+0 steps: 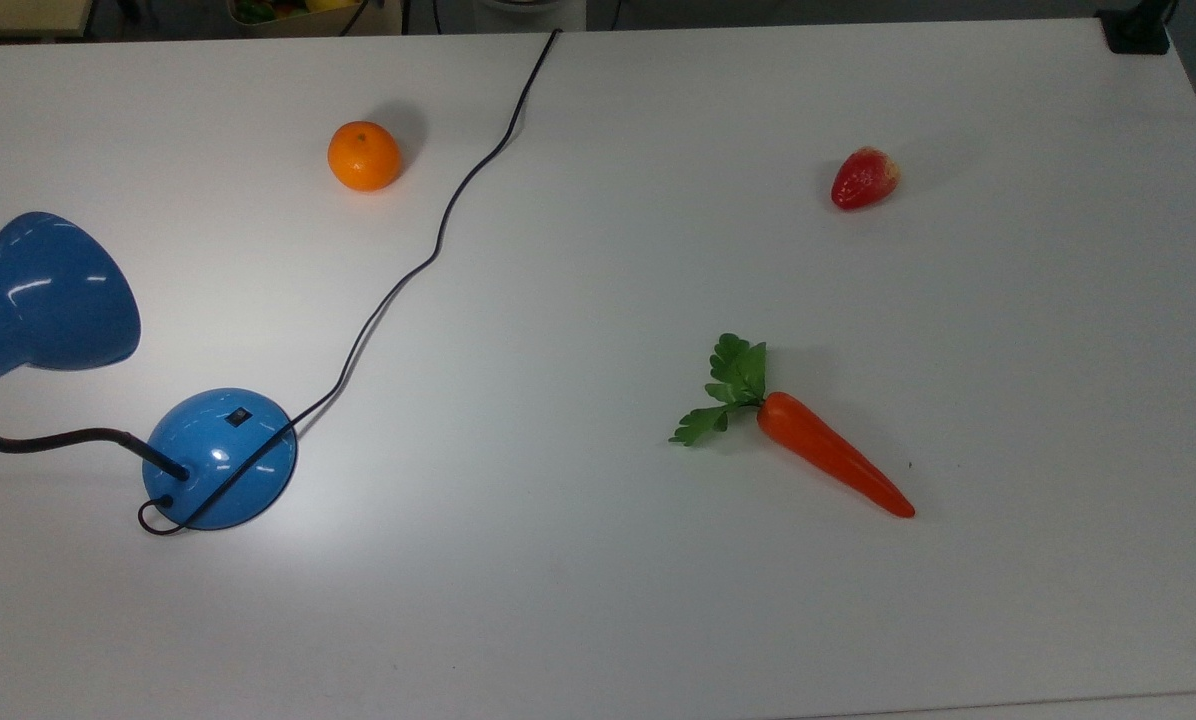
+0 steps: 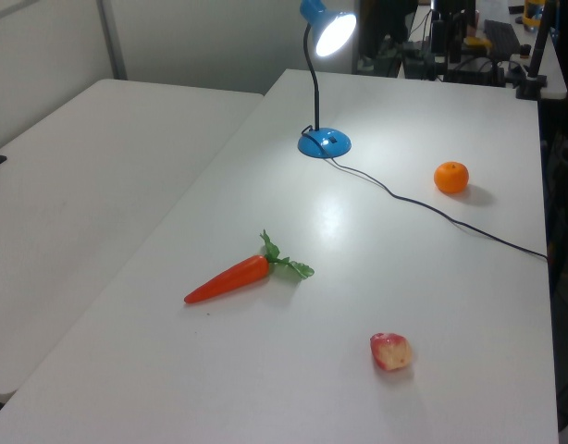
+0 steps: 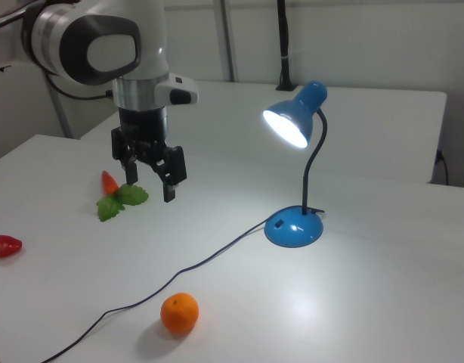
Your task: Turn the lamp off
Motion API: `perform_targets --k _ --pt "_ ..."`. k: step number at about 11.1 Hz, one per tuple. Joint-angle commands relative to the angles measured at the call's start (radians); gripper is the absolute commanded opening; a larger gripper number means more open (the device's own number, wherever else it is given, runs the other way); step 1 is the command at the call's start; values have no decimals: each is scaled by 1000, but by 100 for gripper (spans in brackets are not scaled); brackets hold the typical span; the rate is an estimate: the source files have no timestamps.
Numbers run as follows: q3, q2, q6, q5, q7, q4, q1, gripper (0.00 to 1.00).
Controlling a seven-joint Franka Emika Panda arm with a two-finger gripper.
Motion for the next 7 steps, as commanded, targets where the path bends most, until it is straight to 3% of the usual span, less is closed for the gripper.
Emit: perform_targets --k 1,7 --pt "-3 -2 -86 5 13 21 18 100" --pt "-3 3 -141 21 4 42 61 100"
